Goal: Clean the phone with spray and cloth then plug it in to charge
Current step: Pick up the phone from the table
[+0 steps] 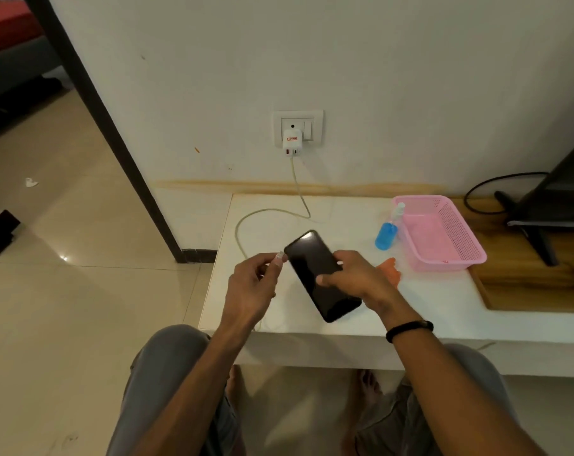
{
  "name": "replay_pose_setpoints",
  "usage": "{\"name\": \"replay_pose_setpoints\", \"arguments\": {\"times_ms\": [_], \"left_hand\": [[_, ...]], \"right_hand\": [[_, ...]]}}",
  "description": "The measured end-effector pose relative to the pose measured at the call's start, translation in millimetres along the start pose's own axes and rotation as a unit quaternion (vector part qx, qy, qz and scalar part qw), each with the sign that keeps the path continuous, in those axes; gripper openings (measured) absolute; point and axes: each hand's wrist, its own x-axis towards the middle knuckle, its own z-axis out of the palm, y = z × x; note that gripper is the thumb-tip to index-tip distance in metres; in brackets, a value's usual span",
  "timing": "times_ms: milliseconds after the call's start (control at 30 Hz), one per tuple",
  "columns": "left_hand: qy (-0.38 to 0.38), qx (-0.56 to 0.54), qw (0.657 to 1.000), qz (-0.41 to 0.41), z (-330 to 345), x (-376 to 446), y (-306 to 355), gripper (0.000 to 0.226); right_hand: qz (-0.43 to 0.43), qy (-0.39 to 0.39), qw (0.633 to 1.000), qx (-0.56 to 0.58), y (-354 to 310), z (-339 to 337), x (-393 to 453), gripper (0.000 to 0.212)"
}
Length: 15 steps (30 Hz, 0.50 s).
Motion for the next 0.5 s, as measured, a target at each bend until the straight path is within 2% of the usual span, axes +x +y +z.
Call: {"name": "replay_pose_setpoints", "arguments": {"times_ms": [67, 133, 200, 233, 267, 367, 500], "left_hand": [[-0.015, 0.014, 1.0, 0.0, 6, -13, 2, 0.03], [-0.038, 0.008, 0.999, -0.003, 11, -25, 3, 0.029], [-0.051, -0.026, 0.998, -0.006, 15, -34, 4, 0.026], [-0.05, -0.047, 0.998, -0.01, 16, -37, 6, 0.024], [-0.046, -0.064, 0.997, -0.013, 17, -40, 7, 0.024], [-0.054, -0.092, 0.994, -0.023, 20, -47, 11, 0.026], [-0.107, -0.157, 0.98, -0.052, 24, -55, 16, 0.021]], "right_hand": [[0.029, 0.017, 0.971, 0.236, -2, -6, -11, 0.044], [0.048, 0.015, 0.897, 0.439, -4, -8, -24, 0.049], [0.059, 0.037, 0.815, 0.576, -1, -6, -34, 0.077], [0.061, 0.055, 0.782, 0.617, 2, -6, -37, 0.095], [0.059, 0.065, 0.762, 0.642, 5, -6, -41, 0.1], [0.061, 0.06, 0.743, 0.663, 6, -4, -50, 0.079], [0.067, 0.07, 0.71, 0.697, 5, -4, -53, 0.087]]}}
